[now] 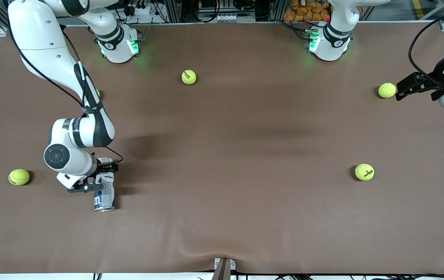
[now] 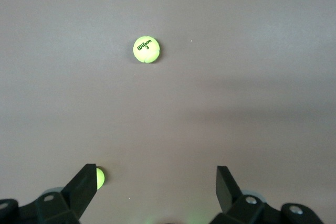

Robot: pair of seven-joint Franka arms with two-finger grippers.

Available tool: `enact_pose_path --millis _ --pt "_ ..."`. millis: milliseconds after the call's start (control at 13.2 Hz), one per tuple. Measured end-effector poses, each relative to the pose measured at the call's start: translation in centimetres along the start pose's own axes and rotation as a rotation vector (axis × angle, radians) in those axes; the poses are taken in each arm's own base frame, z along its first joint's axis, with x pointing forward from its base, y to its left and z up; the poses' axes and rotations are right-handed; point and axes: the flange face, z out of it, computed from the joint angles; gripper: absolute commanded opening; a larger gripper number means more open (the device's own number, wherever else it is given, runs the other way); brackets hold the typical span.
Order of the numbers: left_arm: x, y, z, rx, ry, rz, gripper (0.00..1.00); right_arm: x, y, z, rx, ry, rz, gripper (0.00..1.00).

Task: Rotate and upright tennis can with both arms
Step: 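Close the right gripper around the middle of the can, then carry the can to the table centre and lay it down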

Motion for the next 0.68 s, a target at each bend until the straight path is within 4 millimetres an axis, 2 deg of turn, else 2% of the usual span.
enact_pose_path --millis 76,151,378,453,529,680 --pt "0.0 0.0 0.0 0.000 0.000 0.000 1.00 0.3 -0.1 0.2 -0.001 0.014 -0.001 0.61" --pt "0.0 0.0 0.0 0.000 0.000 0.000 1.00 0.5 -0.1 0.2 -0.003 0.021 -0.003 0.58" --pt "0.0 0.0 0.0 0.000 0.000 0.000 1.00 1.5 -0.5 -1.0 -0.003 0.052 -0.019 0.58" --pt "0.0 0.0 0.0 0.000 0.000 0.000 1.00 2.0 -1.2 -1.8 -0.004 0.070 -0.044 0.58" --pt "0.0 0.0 0.0 0.000 -0.001 0.000 1.00 2.6 -2.6 -2.8 -0.005 0.090 -0.082 0.58" --pt "0.0 0.0 0.0 0.000 -0.001 0.000 1.00 3.4 -6.8 -4.9 -0.010 0.130 -0.190 0.57"
